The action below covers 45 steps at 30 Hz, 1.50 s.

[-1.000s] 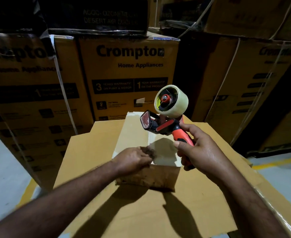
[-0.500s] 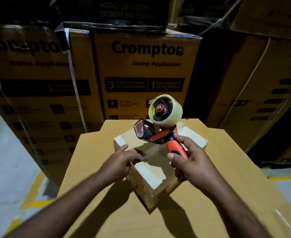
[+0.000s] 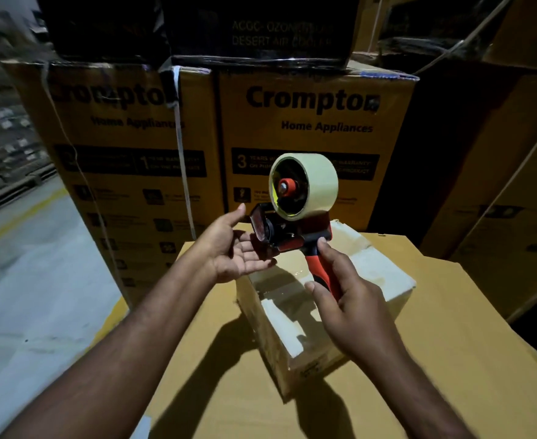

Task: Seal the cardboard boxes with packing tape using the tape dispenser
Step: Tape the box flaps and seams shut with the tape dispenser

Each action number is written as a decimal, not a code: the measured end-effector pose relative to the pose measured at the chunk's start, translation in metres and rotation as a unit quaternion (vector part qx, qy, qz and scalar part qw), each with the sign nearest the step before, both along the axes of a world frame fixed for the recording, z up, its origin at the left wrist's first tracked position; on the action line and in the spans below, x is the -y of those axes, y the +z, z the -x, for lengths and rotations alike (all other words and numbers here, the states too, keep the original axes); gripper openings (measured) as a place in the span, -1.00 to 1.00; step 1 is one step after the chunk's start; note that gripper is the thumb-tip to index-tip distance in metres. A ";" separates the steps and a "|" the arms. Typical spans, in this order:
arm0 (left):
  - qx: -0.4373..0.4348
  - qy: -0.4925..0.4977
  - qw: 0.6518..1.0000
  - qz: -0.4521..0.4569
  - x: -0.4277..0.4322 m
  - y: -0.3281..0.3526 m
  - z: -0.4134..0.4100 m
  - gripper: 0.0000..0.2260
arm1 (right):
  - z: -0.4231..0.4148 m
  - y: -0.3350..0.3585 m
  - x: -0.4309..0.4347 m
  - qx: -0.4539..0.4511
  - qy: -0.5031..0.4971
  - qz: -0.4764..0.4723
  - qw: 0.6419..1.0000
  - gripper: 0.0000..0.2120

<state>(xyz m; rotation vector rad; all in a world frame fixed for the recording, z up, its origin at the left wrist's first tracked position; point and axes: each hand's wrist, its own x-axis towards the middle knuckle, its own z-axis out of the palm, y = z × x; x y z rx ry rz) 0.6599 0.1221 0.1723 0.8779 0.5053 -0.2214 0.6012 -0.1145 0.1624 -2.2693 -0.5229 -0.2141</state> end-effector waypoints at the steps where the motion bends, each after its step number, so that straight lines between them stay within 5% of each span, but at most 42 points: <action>1: -0.006 0.014 1.000 0.010 0.002 0.000 0.001 -0.42 | -0.001 -0.001 0.000 0.004 0.005 -0.004 1.000 -0.37; 7: -0.020 0.041 0.999 -0.016 0.006 0.001 0.005 -0.84 | -0.009 -0.011 -0.002 0.024 0.036 -0.005 0.999 -0.36; 11: -0.032 0.038 0.980 -0.191 -0.009 -0.006 -0.002 -0.84 | -0.010 -0.020 -0.005 0.008 0.051 0.003 0.999 -0.35; 22: -0.024 0.146 0.819 -0.555 -0.029 -0.050 -0.010 -0.86 | 0.004 -0.037 -0.025 -0.015 0.040 0.126 0.991 -0.37; 32: 0.001 0.135 0.931 -0.340 -0.040 -0.089 -0.014 -0.90 | 0.025 -0.050 -0.036 -0.018 0.000 0.155 0.988 -0.33; 45: 0.002 0.154 0.960 -0.234 -0.042 -0.112 -0.031 -0.86 | 0.031 -0.040 -0.064 -0.039 -0.023 0.199 0.979 -0.33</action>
